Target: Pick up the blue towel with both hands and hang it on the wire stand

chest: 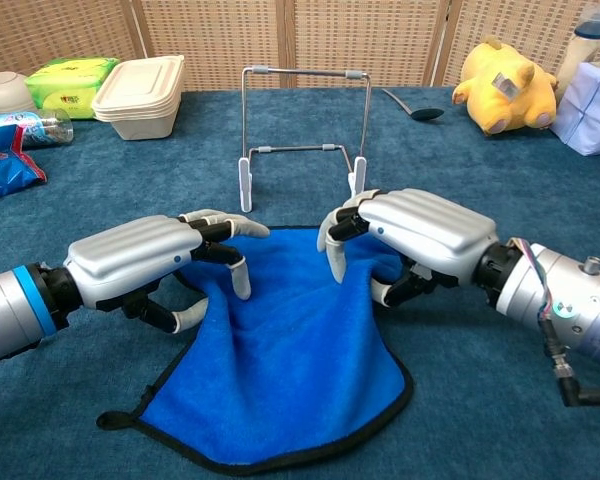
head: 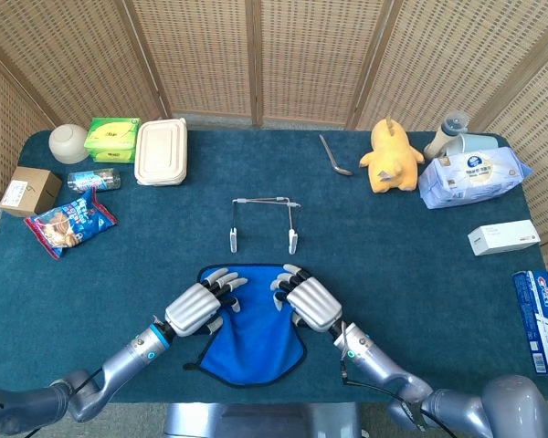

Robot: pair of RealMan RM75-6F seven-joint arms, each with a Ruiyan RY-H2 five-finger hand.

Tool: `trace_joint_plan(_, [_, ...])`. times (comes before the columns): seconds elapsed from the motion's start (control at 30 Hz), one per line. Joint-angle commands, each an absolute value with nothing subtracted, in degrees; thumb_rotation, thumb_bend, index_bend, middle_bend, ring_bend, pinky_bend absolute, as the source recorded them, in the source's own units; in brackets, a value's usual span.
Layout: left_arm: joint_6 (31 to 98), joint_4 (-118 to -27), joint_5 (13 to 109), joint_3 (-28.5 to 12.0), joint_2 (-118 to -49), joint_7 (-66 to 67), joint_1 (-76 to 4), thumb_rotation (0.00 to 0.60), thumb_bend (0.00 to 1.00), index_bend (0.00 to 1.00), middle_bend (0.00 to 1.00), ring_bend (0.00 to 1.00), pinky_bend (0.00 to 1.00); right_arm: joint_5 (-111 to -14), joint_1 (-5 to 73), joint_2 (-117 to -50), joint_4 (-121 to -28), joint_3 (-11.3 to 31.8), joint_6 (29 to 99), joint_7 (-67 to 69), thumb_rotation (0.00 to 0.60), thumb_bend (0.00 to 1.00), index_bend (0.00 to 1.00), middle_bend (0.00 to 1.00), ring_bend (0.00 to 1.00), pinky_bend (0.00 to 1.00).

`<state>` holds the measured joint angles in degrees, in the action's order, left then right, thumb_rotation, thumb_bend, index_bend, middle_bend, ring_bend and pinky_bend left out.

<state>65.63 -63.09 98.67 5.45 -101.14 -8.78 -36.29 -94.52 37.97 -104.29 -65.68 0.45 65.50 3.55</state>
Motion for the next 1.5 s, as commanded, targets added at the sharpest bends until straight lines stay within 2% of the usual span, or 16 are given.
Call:
trace_joint_plan(0.03, [65.95, -63.14, 98.47, 5.25, -101.21, -8.9, -36.19, 0.6, 0.65, 0.49, 0.14, 0.0, 0.0, -94.43, 37.9, -104.26, -65.73, 0.46, 65.52, 3.56, 0.6, 0.49, 0.66, 0.33, 0.24, 0.17])
trace_joint_plan(0.3, [66.73, -63.97, 97.98, 5.09, -100.63, -9.43, -35.81, 0.6, 0.64, 0.64, 0.23, 0.04, 0.0, -94.61, 38.01, -104.04, -66.24, 0.47, 65.63, 3.64, 0.6, 0.49, 0.73, 0.36, 0.26, 0.17])
trace_joint_plan(0.43, [67.6, -65.0, 97.51, 5.0, -99.93, -10.03, -35.16, 0.6, 0.64, 0.66, 0.25, 0.05, 0.0, -94.46, 37.96, -103.59, -67.39, 0.57, 65.72, 4.36, 0.6, 0.48, 0.79, 0.38, 0.27, 0.17])
trace_joint_plan(0.6, [69.84, -66.63, 97.27, 4.93, -98.57, -10.84, -33.9, 0.6, 0.64, 0.72, 0.3, 0.09, 0.0, -93.62, 37.61, -102.41, -70.34, 1.51, 66.51, 6.47, 0.6, 0.48, 0.92, 0.45, 0.3, 0.17])
trace_joint_plan(0.93, [74.64, -76.54, 96.88, 2.51, -91.61, -12.02, -32.84, 0.6, 0.64, 0.73, 0.32, 0.1, 0.0, -90.41, 38.3, -96.61, -80.96, 6.8, 67.16, 6.95, 0.6, 0.48, 0.96, 0.48, 0.32, 0.17])
trace_joint_plan(1.27, [75.0, -86.13, 93.63, -3.69, -83.42, -12.91, -34.51, 0.6, 0.64, 0.73, 0.32, 0.1, 0.0, -85.36, 41.26, -89.76, -88.73, 14.51, 64.51, 5.22, 0.6, 0.48, 0.96, 0.48, 0.33, 0.17])
trace_joint_plan(1.33, [75.17, -87.35, 92.22, -6.57, -81.68, -13.52, -35.43, 0.6, 0.63, 0.73, 0.32, 0.1, 0.0, -83.64, 42.77, -87.83, -89.67, 17.52, 63.29, 4.85, 0.6, 0.48, 0.95, 0.48, 0.33, 0.17])
trace_joint_plan(1.5, [73.83, -88.96, 89.08, -11.05, -79.57, -14.95, -37.38, 0.6, 0.63, 0.74, 0.32, 0.1, 0.0, -79.9, 45.41, -85.22, -90.13, 21.79, 60.71, 4.41, 0.6, 0.48, 0.95, 0.48, 0.34, 0.17])
